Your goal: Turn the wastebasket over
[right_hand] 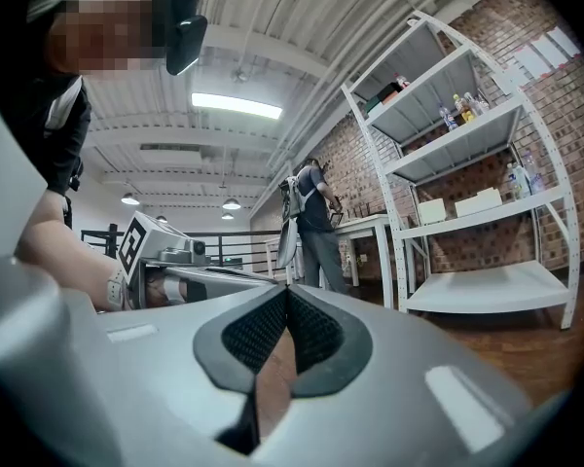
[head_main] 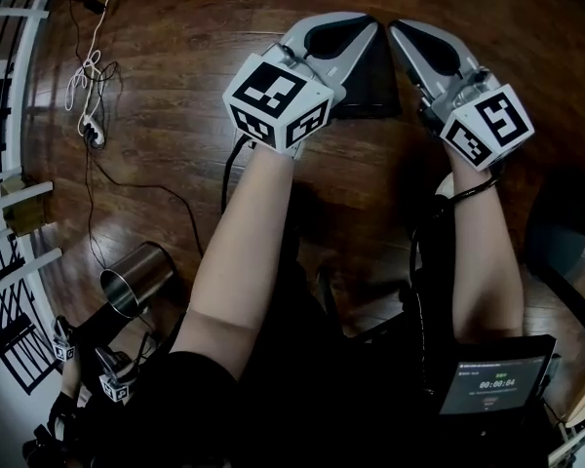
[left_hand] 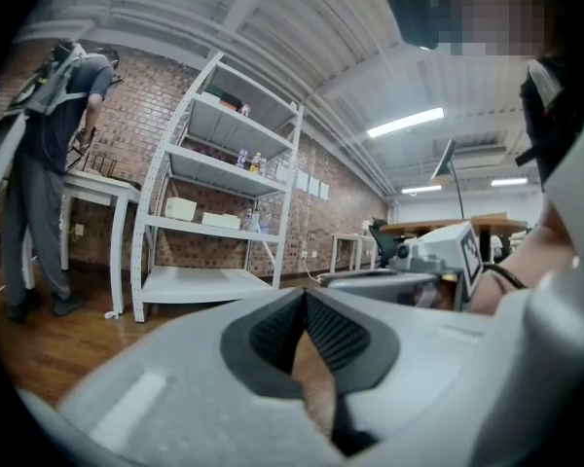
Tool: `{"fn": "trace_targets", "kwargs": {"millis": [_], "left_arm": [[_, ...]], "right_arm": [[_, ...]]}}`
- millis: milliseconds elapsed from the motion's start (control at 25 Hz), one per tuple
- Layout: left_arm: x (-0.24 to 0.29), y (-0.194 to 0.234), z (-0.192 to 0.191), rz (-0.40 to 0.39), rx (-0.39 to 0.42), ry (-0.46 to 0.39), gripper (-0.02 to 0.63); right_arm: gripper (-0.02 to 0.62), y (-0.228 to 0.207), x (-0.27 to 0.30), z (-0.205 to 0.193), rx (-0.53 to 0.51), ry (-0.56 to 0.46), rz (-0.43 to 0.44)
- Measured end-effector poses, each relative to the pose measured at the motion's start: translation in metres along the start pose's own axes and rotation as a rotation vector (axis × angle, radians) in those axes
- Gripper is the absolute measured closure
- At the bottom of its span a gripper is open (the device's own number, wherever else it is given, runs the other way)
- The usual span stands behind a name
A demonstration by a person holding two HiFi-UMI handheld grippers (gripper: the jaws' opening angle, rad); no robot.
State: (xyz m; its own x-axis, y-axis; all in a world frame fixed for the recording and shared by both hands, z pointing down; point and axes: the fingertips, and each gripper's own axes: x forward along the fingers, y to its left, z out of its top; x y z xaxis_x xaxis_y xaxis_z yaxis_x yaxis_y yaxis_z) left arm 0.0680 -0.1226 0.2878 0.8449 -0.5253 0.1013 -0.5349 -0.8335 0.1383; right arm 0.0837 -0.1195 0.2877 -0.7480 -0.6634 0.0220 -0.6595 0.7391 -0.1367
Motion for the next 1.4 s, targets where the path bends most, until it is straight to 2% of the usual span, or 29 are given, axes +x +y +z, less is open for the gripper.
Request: {"fn": "trace_targets", "kwargs": {"millis": [320,680,920,1040,1160,1400], "left_arm": [[0.030,0.047,0.002,0.013,-0.005,0.002,0.604],[0.034,0.067,0.007,0.015,0.002,0.014,0.604],[0.035,0.075,0.030,0.012,0.044,0.000,0.604],[0.034,0.081,0.044,0.027,0.043,-0.016,0.603],[0.032,0.082,0.052,0.029,0.038,-0.031,0.604],[0.019,0.077,0.053,0.023,0.040,-0.046,0.604]], "right_arm": [[0.586,-0.043,0.036,-0.007,0.016,0.011,0.008],[0.586,-0.063,0.056,-0.013,0.020,0.020,-0.022],[0.586,-0.087,0.057,-0.027,0.125,-0.022,-0.096],[0.586,-0.089,0.048,-0.053,0.219,-0.037,-0.142],[0.584,-0.084,0.034,-0.093,0.371,-0.066,-0.184],[0.584,-0.053,0.007,-0.173,0.653,-0.186,-0.248]]}}
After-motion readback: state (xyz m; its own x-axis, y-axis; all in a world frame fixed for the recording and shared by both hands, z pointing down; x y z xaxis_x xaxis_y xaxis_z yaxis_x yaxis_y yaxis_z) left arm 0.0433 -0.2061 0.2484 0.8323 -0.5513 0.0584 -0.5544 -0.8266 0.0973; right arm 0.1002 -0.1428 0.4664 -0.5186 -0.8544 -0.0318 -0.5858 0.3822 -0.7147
